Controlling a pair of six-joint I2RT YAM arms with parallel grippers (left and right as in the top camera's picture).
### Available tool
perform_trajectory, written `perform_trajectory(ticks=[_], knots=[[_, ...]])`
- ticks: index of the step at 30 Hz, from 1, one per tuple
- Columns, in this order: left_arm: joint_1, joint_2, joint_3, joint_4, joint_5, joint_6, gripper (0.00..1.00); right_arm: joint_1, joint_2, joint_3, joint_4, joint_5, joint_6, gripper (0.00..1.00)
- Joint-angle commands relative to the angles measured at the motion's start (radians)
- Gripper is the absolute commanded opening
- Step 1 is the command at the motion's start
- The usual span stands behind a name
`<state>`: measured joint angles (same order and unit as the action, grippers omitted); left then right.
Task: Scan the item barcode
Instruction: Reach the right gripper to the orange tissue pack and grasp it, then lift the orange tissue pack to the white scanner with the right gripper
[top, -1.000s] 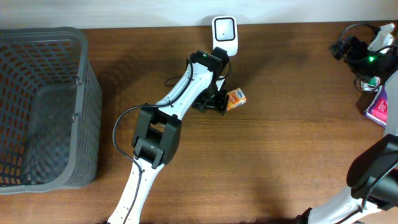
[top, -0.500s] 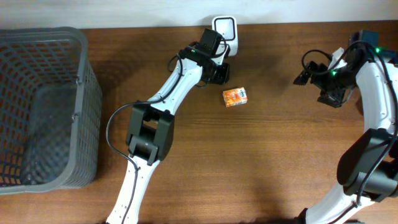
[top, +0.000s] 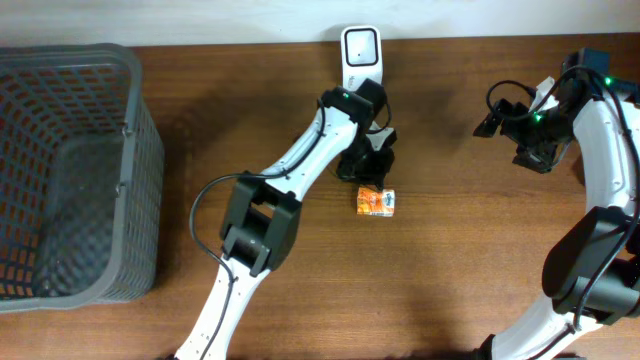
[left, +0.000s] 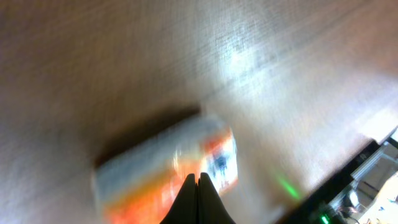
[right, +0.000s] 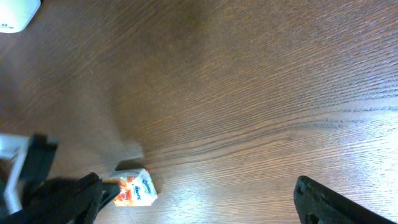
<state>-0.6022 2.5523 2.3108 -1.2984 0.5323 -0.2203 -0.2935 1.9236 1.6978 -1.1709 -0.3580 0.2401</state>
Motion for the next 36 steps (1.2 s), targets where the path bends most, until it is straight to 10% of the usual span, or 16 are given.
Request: perform_trajectory(ticks=[1, 4, 5, 13, 18, 22, 25, 36], knots=[[0.068, -0.145, 0.051, -0.048, -0.198, 0.013, 0.42, 0.005, 0.004, -0.005, 0.000, 0.012, 0.003, 0.99], [0.140, -0.145, 0.047, -0.160, -0.278, 0.011, 0.97, 0.005, 0.004, -0.005, 0.000, 0.012, 0.003, 0.99], [0.165, -0.145, 0.047, -0.211, -0.278, -0.008, 0.99, 0.005, 0.004, -0.005, 0.000, 0.012, 0.003, 0.99], [0.232, -0.144, 0.046, -0.282, -0.418, -0.236, 0.99, 0.007, 0.004, -0.005, 0.113, -0.072, -0.004, 0.99], [0.266, -0.144, 0.046, -0.288, -0.460, -0.235, 0.99, 0.280, 0.058, -0.050, 0.117, -0.098, -0.500, 0.98], [0.266, -0.144, 0.046, -0.340, -0.524, -0.235, 0.99, 0.463, 0.129, -0.074, 0.128, -0.008, -0.653, 0.61], [0.266, -0.144, 0.046, -0.339, -0.533, -0.235, 0.99, 0.559, 0.181, -0.112, 0.108, -0.040, -0.865, 0.62], [0.265, -0.144, 0.046, -0.346, -0.533, -0.235, 0.99, 0.553, 0.217, -0.167, 0.127, 0.119, -0.826, 0.37]])
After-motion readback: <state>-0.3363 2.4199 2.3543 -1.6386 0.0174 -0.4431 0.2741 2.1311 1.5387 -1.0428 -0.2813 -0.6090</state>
